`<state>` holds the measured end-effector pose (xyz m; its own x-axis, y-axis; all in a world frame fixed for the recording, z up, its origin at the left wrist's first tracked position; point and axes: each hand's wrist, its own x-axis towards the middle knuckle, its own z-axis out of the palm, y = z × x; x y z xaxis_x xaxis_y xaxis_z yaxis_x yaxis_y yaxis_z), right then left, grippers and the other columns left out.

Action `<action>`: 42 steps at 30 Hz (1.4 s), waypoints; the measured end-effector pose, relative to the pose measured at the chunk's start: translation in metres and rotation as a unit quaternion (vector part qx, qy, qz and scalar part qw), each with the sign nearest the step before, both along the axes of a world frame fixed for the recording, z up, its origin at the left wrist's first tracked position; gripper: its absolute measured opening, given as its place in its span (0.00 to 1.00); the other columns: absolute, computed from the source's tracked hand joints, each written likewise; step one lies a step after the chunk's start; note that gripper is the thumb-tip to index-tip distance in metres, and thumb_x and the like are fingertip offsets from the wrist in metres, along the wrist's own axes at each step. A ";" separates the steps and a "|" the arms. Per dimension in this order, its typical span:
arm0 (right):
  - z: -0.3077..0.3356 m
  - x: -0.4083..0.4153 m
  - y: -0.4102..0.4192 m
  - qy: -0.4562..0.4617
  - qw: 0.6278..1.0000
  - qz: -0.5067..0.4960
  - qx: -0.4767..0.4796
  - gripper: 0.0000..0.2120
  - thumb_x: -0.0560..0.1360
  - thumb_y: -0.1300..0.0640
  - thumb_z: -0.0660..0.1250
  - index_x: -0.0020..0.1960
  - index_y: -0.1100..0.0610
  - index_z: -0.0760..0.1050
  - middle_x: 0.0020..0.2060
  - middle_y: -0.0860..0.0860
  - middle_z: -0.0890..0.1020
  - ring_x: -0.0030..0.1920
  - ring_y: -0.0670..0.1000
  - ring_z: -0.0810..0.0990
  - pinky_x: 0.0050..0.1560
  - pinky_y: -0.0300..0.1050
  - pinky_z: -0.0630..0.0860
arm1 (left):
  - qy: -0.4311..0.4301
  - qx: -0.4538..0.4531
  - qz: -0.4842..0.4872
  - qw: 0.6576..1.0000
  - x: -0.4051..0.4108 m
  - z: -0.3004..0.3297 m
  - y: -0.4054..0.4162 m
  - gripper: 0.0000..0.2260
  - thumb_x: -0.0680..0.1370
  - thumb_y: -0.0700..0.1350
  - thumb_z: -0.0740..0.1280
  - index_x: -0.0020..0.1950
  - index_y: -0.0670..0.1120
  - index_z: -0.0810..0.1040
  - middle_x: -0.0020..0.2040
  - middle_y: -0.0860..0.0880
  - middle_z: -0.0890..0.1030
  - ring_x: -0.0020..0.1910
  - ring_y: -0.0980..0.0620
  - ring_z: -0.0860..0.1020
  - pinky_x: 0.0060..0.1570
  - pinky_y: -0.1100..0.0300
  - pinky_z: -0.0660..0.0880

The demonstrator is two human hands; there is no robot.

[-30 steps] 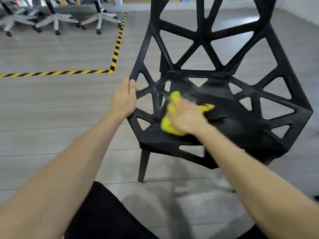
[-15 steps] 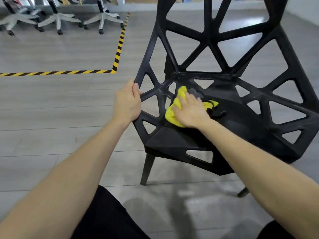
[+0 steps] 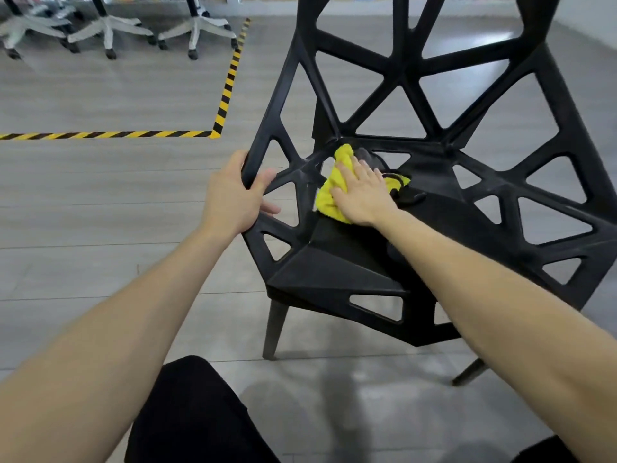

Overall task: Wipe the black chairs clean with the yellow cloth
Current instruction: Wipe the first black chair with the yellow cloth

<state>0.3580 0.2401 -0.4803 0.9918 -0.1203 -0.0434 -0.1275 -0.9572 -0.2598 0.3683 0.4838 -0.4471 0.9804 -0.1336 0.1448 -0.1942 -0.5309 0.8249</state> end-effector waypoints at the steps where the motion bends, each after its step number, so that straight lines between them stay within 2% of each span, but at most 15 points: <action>1: 0.003 -0.025 0.006 0.012 0.999 0.030 0.006 0.32 0.85 0.42 0.51 0.87 0.50 0.52 0.86 0.56 0.51 0.86 0.57 0.49 0.84 0.59 0.44 | -0.005 0.011 -0.001 1.000 -0.003 0.003 0.001 0.07 0.87 0.51 0.66 0.62 0.49 0.73 0.51 0.49 0.83 0.32 0.50 0.87 0.30 0.62 0.78; 2: 0.009 -0.055 0.013 0.024 0.998 0.056 0.010 0.33 0.84 0.41 0.50 0.87 0.49 0.53 0.86 0.56 0.53 0.86 0.57 0.50 0.84 0.58 0.45 | -0.009 0.016 0.002 1.000 -0.007 0.005 0.004 0.06 0.87 0.49 0.66 0.62 0.49 0.73 0.51 0.50 0.82 0.30 0.49 0.87 0.28 0.62 0.76; 5: 0.022 -0.148 0.025 0.039 0.987 0.155 0.028 0.38 0.79 0.35 0.43 0.86 0.46 0.55 0.86 0.52 0.54 0.86 0.54 0.51 0.85 0.55 0.45 | -0.002 0.007 0.008 1.000 -0.032 0.004 0.018 0.04 0.87 0.48 0.66 0.61 0.51 0.73 0.51 0.52 0.79 0.32 0.45 0.87 0.32 0.51 0.80; 8: 0.013 -0.169 0.017 0.019 0.982 0.189 0.002 0.37 0.79 0.33 0.43 0.86 0.44 0.57 0.86 0.51 0.56 0.85 0.54 0.53 0.84 0.56 0.49 | 0.005 0.002 0.020 1.000 -0.060 0.000 0.030 0.03 0.88 0.47 0.65 0.61 0.50 0.73 0.50 0.52 0.78 0.30 0.45 0.87 0.29 0.54 0.78; 10: 0.003 -0.114 0.012 0.003 0.991 0.132 -0.019 0.35 0.82 0.35 0.45 0.86 0.47 0.56 0.86 0.55 0.55 0.85 0.57 0.53 0.84 0.59 0.49 | 0.000 0.006 0.029 1.000 -0.065 -0.003 0.031 0.04 0.88 0.47 0.64 0.63 0.50 0.73 0.50 0.53 0.79 0.30 0.47 0.86 0.32 0.51 0.79; 14: -0.005 -0.036 0.038 0.047 0.996 -0.081 -0.014 0.33 0.86 0.41 0.48 0.87 0.55 0.49 0.86 0.62 0.47 0.85 0.63 0.46 0.83 0.66 0.43 | -0.017 0.018 0.030 0.999 -0.065 -0.001 0.028 0.04 0.88 0.47 0.63 0.63 0.51 0.72 0.51 0.51 0.80 0.31 0.47 0.86 0.37 0.45 0.82; 18: 0.002 -0.146 0.111 -0.020 0.999 -0.023 -0.012 0.38 0.82 0.41 0.42 0.84 0.63 0.59 0.81 0.71 0.59 0.82 0.70 0.59 0.81 0.72 0.52 | -0.008 0.028 0.046 0.999 -0.067 -0.004 0.026 0.05 0.88 0.47 0.62 0.62 0.47 0.71 0.51 0.45 0.82 0.29 0.49 0.86 0.31 0.44 0.79; 20: 0.003 -0.179 0.117 -0.036 0.999 0.029 -0.020 0.39 0.80 0.40 0.41 0.83 0.61 0.61 0.80 0.69 0.63 0.81 0.69 0.61 0.80 0.71 0.55 | -0.009 0.081 0.044 0.996 -0.063 -0.003 0.028 0.05 0.87 0.49 0.61 0.60 0.50 0.70 0.45 0.46 0.83 0.30 0.50 0.86 0.32 0.47 0.79; 23: 0.004 -0.116 0.076 0.000 1.000 0.029 0.001 0.43 0.75 0.38 0.35 0.86 0.54 0.56 0.84 0.61 0.58 0.84 0.62 0.56 0.83 0.65 0.50 | -0.017 0.234 0.049 0.971 -0.038 0.017 0.023 0.10 0.83 0.51 0.63 0.61 0.49 0.70 0.46 0.45 0.83 0.43 0.41 0.83 0.43 0.46 0.80; 26: 0.000 -0.037 0.022 0.014 1.000 -0.021 -0.005 0.35 0.81 0.40 0.44 0.87 0.51 0.52 0.86 0.57 0.53 0.86 0.59 0.50 0.84 0.62 0.46 | -0.064 0.268 0.060 0.959 -0.002 0.050 -0.013 0.22 0.84 0.54 0.67 0.73 0.45 0.67 0.50 0.46 0.80 0.46 0.39 0.79 0.42 0.48 0.74; 28: -0.005 -0.028 0.018 0.014 0.999 -0.044 -0.010 0.35 0.81 0.41 0.47 0.87 0.50 0.51 0.86 0.56 0.52 0.86 0.58 0.49 0.84 0.61 0.44 | -0.088 0.298 0.058 0.949 0.018 0.064 -0.037 0.28 0.85 0.56 0.67 0.77 0.42 0.63 0.52 0.41 0.80 0.48 0.38 0.80 0.41 0.48 0.72; 31: 0.001 -0.083 0.029 0.026 1.000 0.002 -0.003 0.42 0.75 0.37 0.38 0.87 0.49 0.53 0.86 0.55 0.52 0.86 0.56 0.50 0.85 0.58 0.44 | -0.105 0.288 0.098 0.947 0.037 0.055 -0.048 0.21 0.86 0.49 0.66 0.74 0.41 0.67 0.57 0.37 0.81 0.55 0.34 0.82 0.42 0.47 0.72; 35: 0.009 -0.170 0.023 0.040 0.994 0.096 0.029 0.40 0.76 0.35 0.36 0.86 0.44 0.53 0.86 0.49 0.51 0.86 0.52 0.48 0.85 0.52 0.42 | -0.126 0.258 0.132 0.949 0.040 0.036 -0.043 0.18 0.84 0.39 0.64 0.74 0.42 0.68 0.53 0.35 0.80 0.50 0.35 0.79 0.37 0.47 0.70; 39: -0.005 -0.082 0.027 -0.010 0.999 0.038 -0.014 0.42 0.75 0.38 0.37 0.85 0.49 0.59 0.85 0.55 0.57 0.85 0.57 0.54 0.85 0.56 0.46 | -0.140 0.235 0.133 0.953 0.037 0.031 -0.043 0.19 0.84 0.40 0.63 0.76 0.45 0.68 0.51 0.36 0.78 0.46 0.36 0.77 0.36 0.46 0.69; 42: -0.007 0.001 0.045 -0.049 0.999 -0.015 0.016 0.40 0.76 0.41 0.41 0.83 0.54 0.63 0.82 0.59 0.64 0.83 0.61 0.59 0.84 0.61 0.50 | -0.149 0.238 0.131 0.951 0.037 0.031 -0.040 0.19 0.83 0.40 0.63 0.75 0.43 0.68 0.50 0.36 0.78 0.46 0.34 0.77 0.37 0.45 0.69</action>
<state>0.3590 0.2847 -0.4870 0.9875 -0.1496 0.0488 -0.1282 -0.9446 -0.3021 0.4050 0.4434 -0.4158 0.9143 -0.0107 0.4050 -0.1913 -0.8925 0.4084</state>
